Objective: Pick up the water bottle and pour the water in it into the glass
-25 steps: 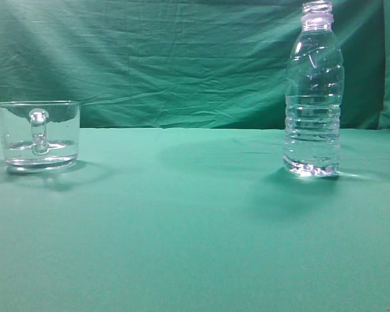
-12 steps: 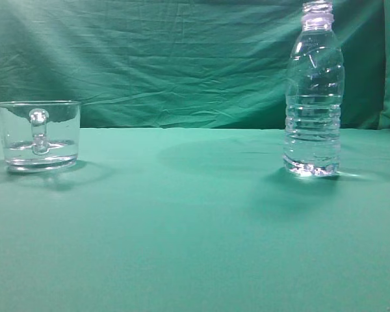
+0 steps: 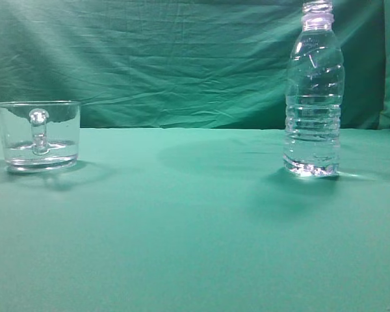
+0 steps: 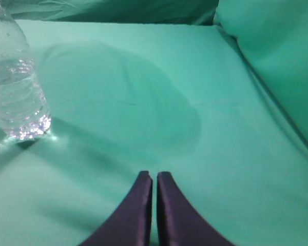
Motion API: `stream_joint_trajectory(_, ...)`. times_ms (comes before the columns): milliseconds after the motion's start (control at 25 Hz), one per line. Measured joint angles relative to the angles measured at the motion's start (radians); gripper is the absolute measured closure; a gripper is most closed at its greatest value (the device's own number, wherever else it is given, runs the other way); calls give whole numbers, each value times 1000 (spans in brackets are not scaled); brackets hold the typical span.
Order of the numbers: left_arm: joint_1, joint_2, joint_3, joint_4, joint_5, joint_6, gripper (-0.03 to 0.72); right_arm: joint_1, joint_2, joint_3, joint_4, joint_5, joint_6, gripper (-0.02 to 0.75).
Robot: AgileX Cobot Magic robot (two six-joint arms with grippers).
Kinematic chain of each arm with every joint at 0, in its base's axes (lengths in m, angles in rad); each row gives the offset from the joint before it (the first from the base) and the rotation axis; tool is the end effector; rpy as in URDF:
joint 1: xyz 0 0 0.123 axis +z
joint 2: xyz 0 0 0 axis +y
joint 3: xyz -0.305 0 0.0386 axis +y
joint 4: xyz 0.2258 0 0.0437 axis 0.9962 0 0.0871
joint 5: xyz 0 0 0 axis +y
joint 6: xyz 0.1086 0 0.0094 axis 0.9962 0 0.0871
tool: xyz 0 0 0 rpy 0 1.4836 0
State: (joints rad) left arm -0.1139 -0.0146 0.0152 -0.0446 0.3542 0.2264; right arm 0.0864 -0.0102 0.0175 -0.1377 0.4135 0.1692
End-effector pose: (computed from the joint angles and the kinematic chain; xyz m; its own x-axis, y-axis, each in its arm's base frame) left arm 0.0250 -0.0046 0.1718 -0.2344 0.2115 -0.9489 0.1744 0.9694 0.1730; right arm 0.0241 -0.0040 0.1652 -0.3241 0.0150 -0.9459 -0.0203 0.9995 0.0228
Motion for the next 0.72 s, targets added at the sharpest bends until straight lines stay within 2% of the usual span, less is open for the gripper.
stream_joint_trajectory(200,0,0,0,0,0,0,688,0,0,5,64,-29,-79,738)
stream_joint_trajectory(720,0,0,0,0,0,0,688,0,0,6,76,-34,-91,738)
